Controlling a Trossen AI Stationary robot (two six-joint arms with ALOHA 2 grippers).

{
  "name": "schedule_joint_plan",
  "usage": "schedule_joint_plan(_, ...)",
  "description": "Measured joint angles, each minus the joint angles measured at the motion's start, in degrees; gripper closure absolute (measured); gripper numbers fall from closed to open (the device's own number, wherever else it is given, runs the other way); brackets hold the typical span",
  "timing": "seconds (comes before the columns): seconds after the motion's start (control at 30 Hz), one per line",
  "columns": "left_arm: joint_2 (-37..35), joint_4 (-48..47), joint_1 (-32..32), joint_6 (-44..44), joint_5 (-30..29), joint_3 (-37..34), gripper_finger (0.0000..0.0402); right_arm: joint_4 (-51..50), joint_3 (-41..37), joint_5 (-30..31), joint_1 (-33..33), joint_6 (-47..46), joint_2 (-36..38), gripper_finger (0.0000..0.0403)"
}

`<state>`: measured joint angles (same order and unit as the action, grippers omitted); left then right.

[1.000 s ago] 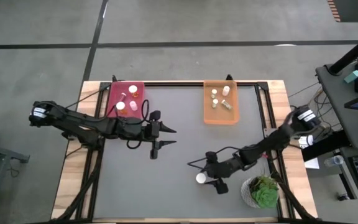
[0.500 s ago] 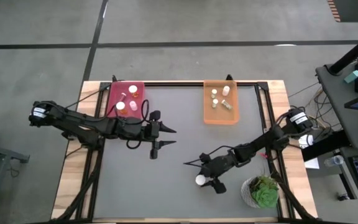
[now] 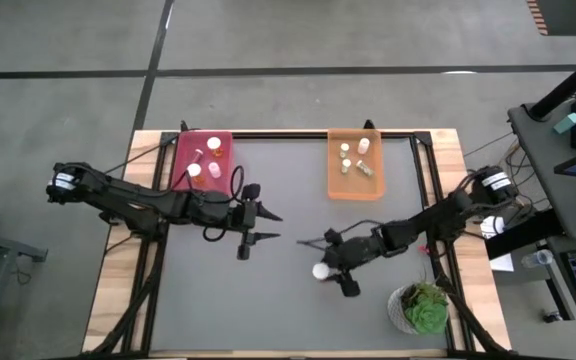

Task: Pick and place medicine bottles into bin by pill shape (circle, oval)
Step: Put the orange capsule bottle into the pink bin

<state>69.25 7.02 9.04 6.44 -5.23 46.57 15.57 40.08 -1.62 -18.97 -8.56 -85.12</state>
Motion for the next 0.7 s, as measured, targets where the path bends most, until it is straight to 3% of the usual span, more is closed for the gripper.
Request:
schedule_joint_plan(0.2,-0.9,-0.5,-0.2,0.3,-2.7,-2.1,0.0237,-3.4,3.0,5.8,7.1,7.2,3.4,0.0220)
schedule_joint_plan(0.47,-7.3,-3.7,-0.2,0.6,-4.4,-2.0,0.0237,-3.5,12.4,5.7,15.7,13.9,-4.1,0.0220)
schedule_joint_plan(0.7,-12.8,-9.7,-0.2,0.2,-5.2,-2.0,0.0237,-3.1,20.6,-2.1,20.5,13.4,-11.6,0.0220)
